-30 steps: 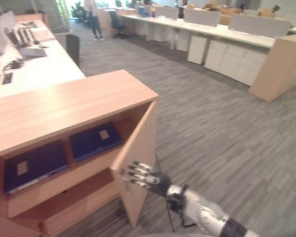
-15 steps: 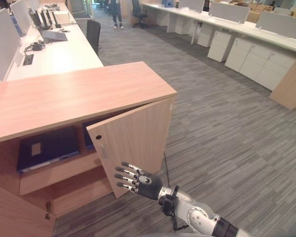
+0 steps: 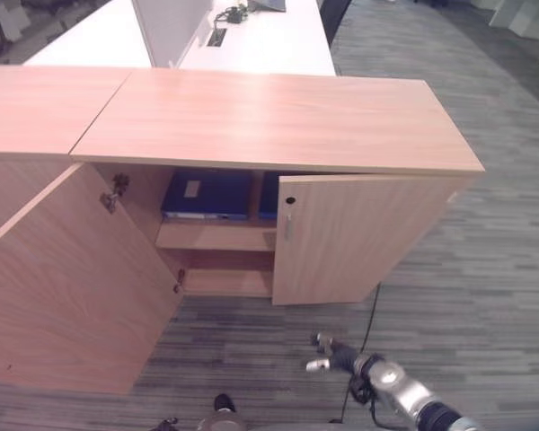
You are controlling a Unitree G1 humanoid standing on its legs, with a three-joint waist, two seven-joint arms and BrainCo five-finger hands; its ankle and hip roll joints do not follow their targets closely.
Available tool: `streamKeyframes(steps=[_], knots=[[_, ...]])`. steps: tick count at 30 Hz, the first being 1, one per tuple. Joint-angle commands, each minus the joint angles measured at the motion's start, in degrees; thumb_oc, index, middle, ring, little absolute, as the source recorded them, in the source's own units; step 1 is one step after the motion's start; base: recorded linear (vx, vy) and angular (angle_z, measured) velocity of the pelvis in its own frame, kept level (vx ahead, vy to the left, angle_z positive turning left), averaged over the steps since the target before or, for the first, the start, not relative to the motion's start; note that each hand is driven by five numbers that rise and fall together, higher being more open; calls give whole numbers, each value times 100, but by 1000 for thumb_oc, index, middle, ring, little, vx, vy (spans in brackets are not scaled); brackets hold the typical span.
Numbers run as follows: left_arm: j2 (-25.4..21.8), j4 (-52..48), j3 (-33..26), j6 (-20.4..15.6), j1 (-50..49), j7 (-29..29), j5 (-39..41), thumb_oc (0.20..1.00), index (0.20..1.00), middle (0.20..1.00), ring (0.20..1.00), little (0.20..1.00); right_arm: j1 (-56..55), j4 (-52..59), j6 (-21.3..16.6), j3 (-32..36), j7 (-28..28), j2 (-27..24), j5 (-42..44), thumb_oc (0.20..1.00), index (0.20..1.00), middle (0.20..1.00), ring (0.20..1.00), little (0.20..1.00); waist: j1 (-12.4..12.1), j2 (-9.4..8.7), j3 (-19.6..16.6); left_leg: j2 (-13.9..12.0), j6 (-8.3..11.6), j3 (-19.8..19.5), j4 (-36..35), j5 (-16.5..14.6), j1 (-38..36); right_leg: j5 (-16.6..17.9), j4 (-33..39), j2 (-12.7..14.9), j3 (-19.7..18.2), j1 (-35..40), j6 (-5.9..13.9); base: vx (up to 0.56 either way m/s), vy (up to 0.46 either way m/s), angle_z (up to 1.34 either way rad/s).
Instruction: Put the empty folder in the office cabinet
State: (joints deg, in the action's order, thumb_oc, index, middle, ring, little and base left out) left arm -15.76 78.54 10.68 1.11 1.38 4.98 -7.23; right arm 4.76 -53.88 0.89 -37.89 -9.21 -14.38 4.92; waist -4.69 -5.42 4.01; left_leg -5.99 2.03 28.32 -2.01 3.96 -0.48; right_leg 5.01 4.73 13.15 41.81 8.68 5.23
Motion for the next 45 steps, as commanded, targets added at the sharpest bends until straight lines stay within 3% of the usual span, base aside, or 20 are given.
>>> streamKeyframes(steps=[1,3,5,6,8,9,10,11,12,13,14,15,20,27,31,39,41,42,43,45], knots=[[322,371,274,-49,57,-20,-218,1000,1000,1000,1000,1000,264,-909,-51,475,418,303,-444,1000,1000,1000,1000,1000,-257,408,-409,396,-148,-756,-129,-381,78,-713,-677,352,125,-6,218,175,311,101],[365,353,350,-50,63,-22,-252,1000,1000,1000,1000,1000,262,-1179,-17,684,484,381,-357,1000,1000,1000,1000,1000,-261,447,-403,539,-217,-917,-186,-423,7,-679,-951,555,224,30,249,122,203,101],[425,296,491,-72,136,-12,-254,1000,1000,1000,1000,1000,256,-1560,21,1133,654,437,-112,1000,1000,1000,1000,1000,-205,492,-331,797,-348,-1297,-261,-523,-124,-279,-1619,1013,258,28,387,126,198,105],[477,210,674,-119,235,28,-151,1000,1000,1000,1000,1000,281,-1818,-3,1449,789,453,95,1000,1000,1000,1000,1000,-34,577,-282,878,-421,-1727,-280,-548,-157,-153,-1978,1182,-167,-108,360,103,156,127],[513,150,761,-183,267,57,-9,1000,1000,1000,1000,1000,352,-2079,-1,1586,874,459,191,1000,1000,1000,1000,1000,49,694,-270,845,-365,-2041,-299,-531,-131,-440,-1882,971,-925,-457,225,54,14,168],[534,155,815,-226,257,40,52,1000,1000,1000,1000,1000,346,-2159,-3,1643,861,464,261,1000,1000,1000,1000,1000,102,756,-259,819,-327,-2267,-299,-497,-118,-703,-1689,696,-1422,-673,145,39,-56,114],[536,157,817,-229,256,41,55,1000,1000,1000,1000,1000,347,-2165,-6,1643,859,463,263,1000,1000,1000,1000,1000,89,764,-270,797,-310,-2259,-299,-502,-111,-727,-1696,674,-1432,-690,121,79,-79,69],[543,174,815,-245,251,23,122,1000,1000,1000,1000,1000,337,-2207,-14,1708,868,445,341,1000,1000,1000,1000,1000,165,786,-232,811,-298,-2526,-299,-486,-149,-863,-1459,372,-1987,-845,104,62,-73,86],[511,225,800,-261,303,49,203,1000,1000,1000,1000,1000,335,-2239,-17,1777,884,436,488,1000,1000,1000,1000,1000,308,751,-133,919,-357,-2936,-299,-366,-130,-764,-1102,-139,-2920,-1130,132,112,-82,141],[501,221,773,-276,337,54,321,1000,1000,1000,1000,1000,344,-2229,-28,1773,899,420,545,1000,1000,1000,1000,1000,357,707,-103,985,-366,-3113,-299,-379,-141,-733,-998,-381,-3278,-1254,153,61,-48,159],[501,221,772,-277,338,54,321,1000,1000,1000,1000,1000,346,-2229,-28,1773,899,420,545,1000,1000,1000,1000,1000,356,707,-113,985,-366,-3112,-299,-374,-127,-722,-989,-382,-3278,-1264,153,123,-78,147],[480,158,602,-284,409,5,659,1000,1000,1000,1000,1000,359,-2328,-18,1866,911,375,631,1000,1000,1000,1000,1000,290,614,-143,1117,-378,-3382,-299,-388,-123,-608,-698,-466,-3316,-1116,201,108,-92,113],[335,24,-70,-351,289,-50,1494,1000,1000,1000,1000,1000,258,-2564,-16,2012,893,316,518,1000,1000,1000,1000,1000,109,638,-411,1058,-244,-3701,-299,-366,-121,-577,-126,-642,-2856,-694,152,141,-102,89],[-114,-279,-773,-471,279,197,2044,1000,1000,1000,1000,1000,-10,-2473,-135,2180,961,288,661,1000,1000,1000,1000,1000,-38,572,-528,956,-112,-3892,-299,-363,-129,-702,27,-752,-2590,-489,98,58,-74,20],[-419,-1017,-1203,-661,343,433,2703,1000,1000,1000,1000,1000,-199,-2510,-180,2368,1015,257,782,1000,1000,1000,1000,1000,-83,558,-563,893,-42,-3973,-299,-369,-149,-831,27,-792,-2425,-386,63,18,-82,16],[-983,-2440,-1296,-811,478,719,2625,1000,1000,1000,1000,1000,-343,-2530,-177,2677,1078,70,705,1000,1000,1000,1000,1000,-61,583,-389,752,196,-4119,-158,-348,-72,-979,27,-832,-2138,-262,-32,-21,-97,13],[-1250,-2692,-1304,-795,718,734,2553,1000,1000,1000,1000,1000,-321,-2449,-171,2673,1094,-62,653,1000,1000,1000,1000,1000,16,555,-57,666,418,-3764,818,-473,484,-1040,-56,-779,-2032,-202,-137,-157,-107,31],[-1252,-2694,-1307,-793,719,733,2553,1000,1000,1000,1000,1000,-317,-2448,-170,2672,1094,-61,652,1000,1000,1000,1000,1000,17,556,-63,668,417,-3763,862,-494,516,-1040,-60,-780,-2034,-216,-137,-96,-41,35],[-1421,-2735,-1347,-805,877,763,2543,1000,1000,1000,1000,1000,-235,-2441,-147,2671,1093,-165,612,1000,1000,1000,1000,1000,29,543,30,554,531,-3485,1300,-304,840,-1054,-63,-780,-2066,-175,-160,-4,20,24],[-1572,-2828,-1408,-777,939,766,2501,1000,1000,1000,1000,1000,-189,-2472,-103,2731,1091,-249,600,1000,1000,1000,1000,1000,75,520,20,234,479,-3255,1158,-229,876,-1056,-64,-726,-2134,-164,-101,66,61,0]])
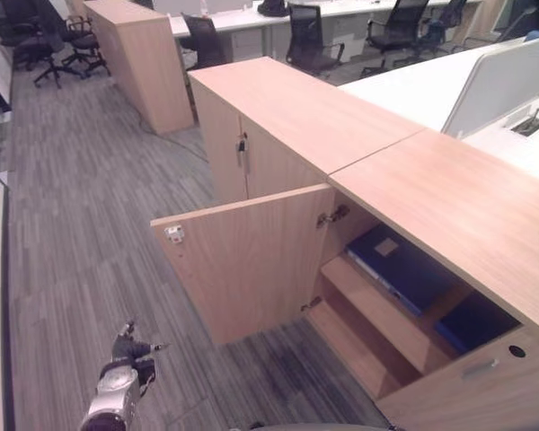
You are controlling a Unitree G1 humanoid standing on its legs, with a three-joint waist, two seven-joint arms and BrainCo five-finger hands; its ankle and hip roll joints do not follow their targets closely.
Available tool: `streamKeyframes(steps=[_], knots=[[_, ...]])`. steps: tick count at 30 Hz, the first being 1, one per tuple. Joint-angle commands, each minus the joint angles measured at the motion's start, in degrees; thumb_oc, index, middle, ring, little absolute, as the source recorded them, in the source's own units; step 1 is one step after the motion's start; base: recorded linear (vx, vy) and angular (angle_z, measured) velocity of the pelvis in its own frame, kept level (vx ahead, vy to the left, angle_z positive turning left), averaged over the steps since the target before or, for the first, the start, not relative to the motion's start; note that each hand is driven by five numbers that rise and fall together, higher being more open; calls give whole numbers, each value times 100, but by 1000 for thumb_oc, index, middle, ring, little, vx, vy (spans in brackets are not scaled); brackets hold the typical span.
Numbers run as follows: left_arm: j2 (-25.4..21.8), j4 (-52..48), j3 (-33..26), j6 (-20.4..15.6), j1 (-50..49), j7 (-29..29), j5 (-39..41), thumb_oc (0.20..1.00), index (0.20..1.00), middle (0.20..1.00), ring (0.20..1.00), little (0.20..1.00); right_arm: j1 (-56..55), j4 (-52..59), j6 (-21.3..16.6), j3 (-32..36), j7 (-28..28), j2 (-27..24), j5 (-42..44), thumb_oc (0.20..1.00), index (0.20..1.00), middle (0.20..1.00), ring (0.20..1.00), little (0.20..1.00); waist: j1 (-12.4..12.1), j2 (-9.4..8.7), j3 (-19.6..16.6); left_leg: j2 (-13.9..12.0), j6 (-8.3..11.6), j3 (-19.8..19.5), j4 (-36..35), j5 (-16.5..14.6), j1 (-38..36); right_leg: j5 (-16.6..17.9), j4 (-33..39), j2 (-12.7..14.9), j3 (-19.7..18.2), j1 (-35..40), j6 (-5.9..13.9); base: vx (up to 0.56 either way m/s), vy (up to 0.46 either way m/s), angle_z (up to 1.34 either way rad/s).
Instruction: Put the empty folder in the office cabinet
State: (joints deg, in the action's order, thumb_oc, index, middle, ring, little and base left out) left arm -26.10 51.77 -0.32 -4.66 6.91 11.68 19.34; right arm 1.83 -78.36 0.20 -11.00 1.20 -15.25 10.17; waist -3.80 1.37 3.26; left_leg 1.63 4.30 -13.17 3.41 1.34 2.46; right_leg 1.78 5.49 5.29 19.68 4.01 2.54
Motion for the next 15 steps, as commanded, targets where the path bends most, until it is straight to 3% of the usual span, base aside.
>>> streamKeyframes(steps=[1,5,7,11,15], knots=[[-631,-216,-365,-202,388,116,-163,1000,1000,1000,1000,1000,115,-32,-26,65,26,-201,61,1000,1000,1000,1000,1000,-6,-165,67,-688,219,940,433,54,528,-740,-143,82,3,309,210,118,77,-13],[-833,-186,-476,-197,468,126,-155,1000,1000,1000,1000,1000,75,-41,-23,153,-35,-346,-32,1000,1000,1000,1000,1000,69,40,-77,-1092,296,912,-536,459,269,-829,-180,75,-212,346,291,130,124,-14],[-869,-73,-460,-177,543,94,-204,1000,1000,1000,1000,1000,23,-44,-32,254,-63,-399,-4,1000,1000,1000,1000,1000,141,204,-226,-1141,360,1061,-841,444,-24,-819,-128,71,-196,406,333,152,173,-5],[-1212,389,-311,-191,968,-7,-180,1000,1000,1000,1000,1000,-54,-48,13,334,-177,-448,1,1000,1000,1000,1000,1000,261,332,-423,-776,236,1140,-841,103,-336,-591,-49,476,-275,492,555,153,267,-17],[-1449,512,-195,-205,1289,-49,-192,1000,1000,1000,1000,1000,-37,4,20,320,-217,-429,40,1000,1000,1000,1000,1000,256,309,-476,-535,67,1236,-841,-78,-430,-443,-49,739,-400,456,707,61,198,-6]])
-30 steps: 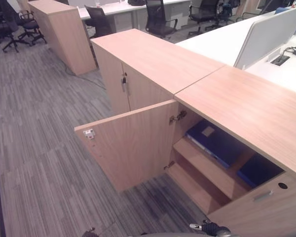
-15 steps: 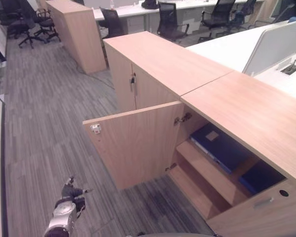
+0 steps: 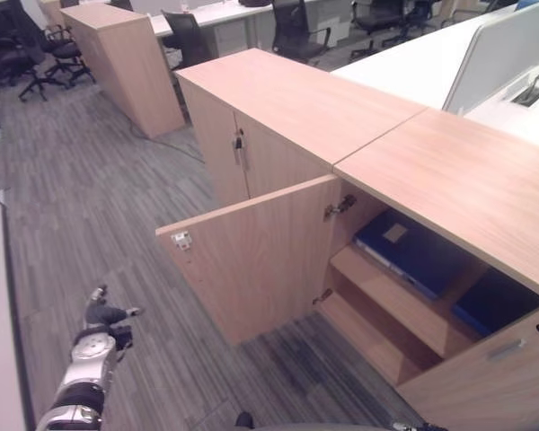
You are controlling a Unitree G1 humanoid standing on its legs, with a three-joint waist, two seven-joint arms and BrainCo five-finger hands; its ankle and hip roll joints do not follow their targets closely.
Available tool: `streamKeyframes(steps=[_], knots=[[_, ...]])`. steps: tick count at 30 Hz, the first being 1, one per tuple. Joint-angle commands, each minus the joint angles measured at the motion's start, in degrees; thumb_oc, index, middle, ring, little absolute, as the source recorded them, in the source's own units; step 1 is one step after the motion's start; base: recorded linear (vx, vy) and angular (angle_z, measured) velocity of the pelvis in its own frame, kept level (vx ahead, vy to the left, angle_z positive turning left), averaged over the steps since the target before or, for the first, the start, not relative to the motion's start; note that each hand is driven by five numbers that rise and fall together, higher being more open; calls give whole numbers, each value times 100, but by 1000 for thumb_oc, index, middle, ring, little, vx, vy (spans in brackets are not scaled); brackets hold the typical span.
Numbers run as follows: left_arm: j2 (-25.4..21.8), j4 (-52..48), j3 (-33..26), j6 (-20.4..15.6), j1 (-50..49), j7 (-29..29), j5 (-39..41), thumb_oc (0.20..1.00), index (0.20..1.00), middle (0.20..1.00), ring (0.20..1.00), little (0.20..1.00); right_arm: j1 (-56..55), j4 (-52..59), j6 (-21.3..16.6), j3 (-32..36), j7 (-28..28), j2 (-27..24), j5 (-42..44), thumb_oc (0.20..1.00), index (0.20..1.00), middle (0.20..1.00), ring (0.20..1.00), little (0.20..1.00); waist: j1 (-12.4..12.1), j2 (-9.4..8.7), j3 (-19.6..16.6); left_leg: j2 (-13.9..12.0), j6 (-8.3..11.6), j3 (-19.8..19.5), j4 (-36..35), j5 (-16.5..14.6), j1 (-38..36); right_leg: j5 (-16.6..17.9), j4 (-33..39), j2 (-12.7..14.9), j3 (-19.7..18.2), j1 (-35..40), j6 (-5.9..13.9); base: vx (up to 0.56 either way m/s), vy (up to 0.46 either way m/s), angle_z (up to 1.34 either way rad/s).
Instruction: Put the empty folder in the office cabinet
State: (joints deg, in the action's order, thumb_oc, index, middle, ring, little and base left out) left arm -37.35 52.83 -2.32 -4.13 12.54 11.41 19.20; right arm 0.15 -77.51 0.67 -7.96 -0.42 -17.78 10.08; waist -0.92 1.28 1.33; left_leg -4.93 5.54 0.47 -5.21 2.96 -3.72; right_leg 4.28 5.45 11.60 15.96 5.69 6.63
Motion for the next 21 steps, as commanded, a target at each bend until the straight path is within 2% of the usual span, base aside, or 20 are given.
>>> streamKeyframes(steps=[1,7,12,16,21], knots=[[-378,424,59,-258,840,-49,-168,1000,1000,1000,1000,1000,140,-69,-21,15,-68,-169,74,1000,1000,1000,1000,1000,-21,319,-299,185,-99,-94,21,-298,164,-645,-45,187,-55,275,351,20,76,-9],[-738,738,351,-262,1677,-118,58,1000,1000,1000,1000,1000,220,23,-2,-20,-122,-95,260,1000,1000,1000,1000,1000,0,269,-349,500,-319,34,21,-494,24,-406,-72,535,-193,201,589,39,155,-11],[-909,720,573,-268,2165,-145,188,1000,1000,1000,1000,1000,256,146,-6,-60,-144,-35,396,1000,1000,1000,1000,1000,22,217,-347,613,-427,160,21,-565,-9,-223,-95,659,-251,66,709,1,95,-18],[-819,453,805,-315,2434,-174,296,1000,1000,1000,1000,1000,253,124,8,-49,-165,-5,454,1000,1000,1000,1000,1000,20,176,-353,684,-495,226,21,-608,-31,-114,-90,714,-264,8,778,-7,52,-14],[-458,-277,1065,-373,2480,-296,472,1000,1000,1000,1000,1000,262,80,24,24,-153,15,502,1000,1000,1000,1000,1000,24,126,-339,730,-553,270,21,-651,-49,-22,-92,762,-219,-26,826,-4,18,-3]])
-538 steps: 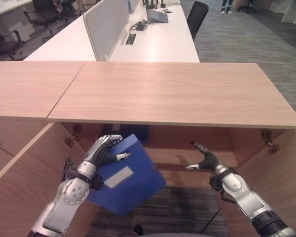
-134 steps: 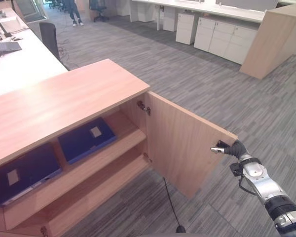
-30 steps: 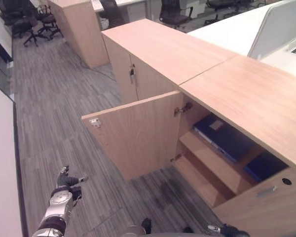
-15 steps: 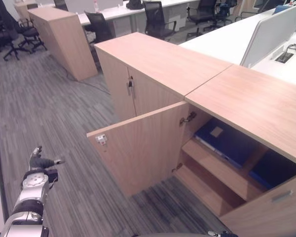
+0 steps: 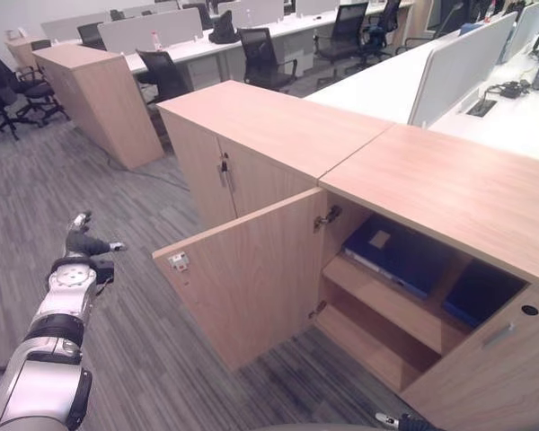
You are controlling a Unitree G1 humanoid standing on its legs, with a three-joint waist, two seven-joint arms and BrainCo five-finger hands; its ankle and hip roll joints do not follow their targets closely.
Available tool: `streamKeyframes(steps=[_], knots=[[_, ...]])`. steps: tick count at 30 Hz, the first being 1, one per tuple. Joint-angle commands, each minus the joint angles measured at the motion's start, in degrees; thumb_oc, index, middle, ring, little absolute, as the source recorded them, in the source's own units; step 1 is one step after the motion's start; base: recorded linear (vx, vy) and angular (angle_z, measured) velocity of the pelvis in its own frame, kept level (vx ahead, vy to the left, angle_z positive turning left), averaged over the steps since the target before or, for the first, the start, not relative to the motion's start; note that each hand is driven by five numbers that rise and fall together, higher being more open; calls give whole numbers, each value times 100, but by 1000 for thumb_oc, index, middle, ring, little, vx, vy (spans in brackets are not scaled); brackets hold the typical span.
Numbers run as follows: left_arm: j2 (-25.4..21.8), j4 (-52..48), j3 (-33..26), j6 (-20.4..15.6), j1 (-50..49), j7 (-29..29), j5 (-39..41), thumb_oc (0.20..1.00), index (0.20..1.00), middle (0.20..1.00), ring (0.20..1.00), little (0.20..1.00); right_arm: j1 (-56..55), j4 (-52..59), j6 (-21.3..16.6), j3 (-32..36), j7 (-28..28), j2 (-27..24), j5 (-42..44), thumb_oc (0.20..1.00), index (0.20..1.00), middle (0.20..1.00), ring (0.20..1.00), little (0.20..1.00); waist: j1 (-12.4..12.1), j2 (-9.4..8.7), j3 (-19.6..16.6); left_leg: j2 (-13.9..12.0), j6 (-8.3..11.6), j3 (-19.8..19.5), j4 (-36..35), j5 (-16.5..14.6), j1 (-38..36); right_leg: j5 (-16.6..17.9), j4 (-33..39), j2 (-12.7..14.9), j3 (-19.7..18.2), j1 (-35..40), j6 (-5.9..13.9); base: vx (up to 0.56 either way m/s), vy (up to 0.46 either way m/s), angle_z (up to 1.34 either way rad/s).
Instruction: Put the empty folder in the office cabinet
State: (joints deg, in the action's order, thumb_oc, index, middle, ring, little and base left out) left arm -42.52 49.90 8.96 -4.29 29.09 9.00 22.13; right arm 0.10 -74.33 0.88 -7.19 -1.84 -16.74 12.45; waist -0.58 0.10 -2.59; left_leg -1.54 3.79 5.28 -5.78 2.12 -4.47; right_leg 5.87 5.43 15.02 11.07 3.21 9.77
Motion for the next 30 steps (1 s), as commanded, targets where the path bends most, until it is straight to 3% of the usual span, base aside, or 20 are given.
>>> streamKeyframes(steps=[1,17,30], knots=[[129,-151,-10,-374,784,-68,191,1000,1000,1000,1000,1000,267,-232,-1,-48,-9,-77,269,1000,1000,1000,1000,1000,-6,233,58,396,-383,-207,78,-570,26,-159,-88,423,272,210,516,0,0,0],[1700,-1595,756,-222,-303,-691,528,1000,1000,1000,1000,1000,247,-279,74,-21,-23,101,168,1000,1000,1000,1000,1000,-16,55,73,366,-421,-182,78,-607,19,-125,-43,379,363,198,523,1,-5,-2],[1890,-3174,1123,4,-1765,-1400,504,1000,1000,1000,1000,1000,257,-389,73,-8,-84,222,-85,1000,1000,1000,1000,1000,-109,-4,127,331,-443,-271,78,-646,4,-193,-43,327,434,237,494,0,0,0]])
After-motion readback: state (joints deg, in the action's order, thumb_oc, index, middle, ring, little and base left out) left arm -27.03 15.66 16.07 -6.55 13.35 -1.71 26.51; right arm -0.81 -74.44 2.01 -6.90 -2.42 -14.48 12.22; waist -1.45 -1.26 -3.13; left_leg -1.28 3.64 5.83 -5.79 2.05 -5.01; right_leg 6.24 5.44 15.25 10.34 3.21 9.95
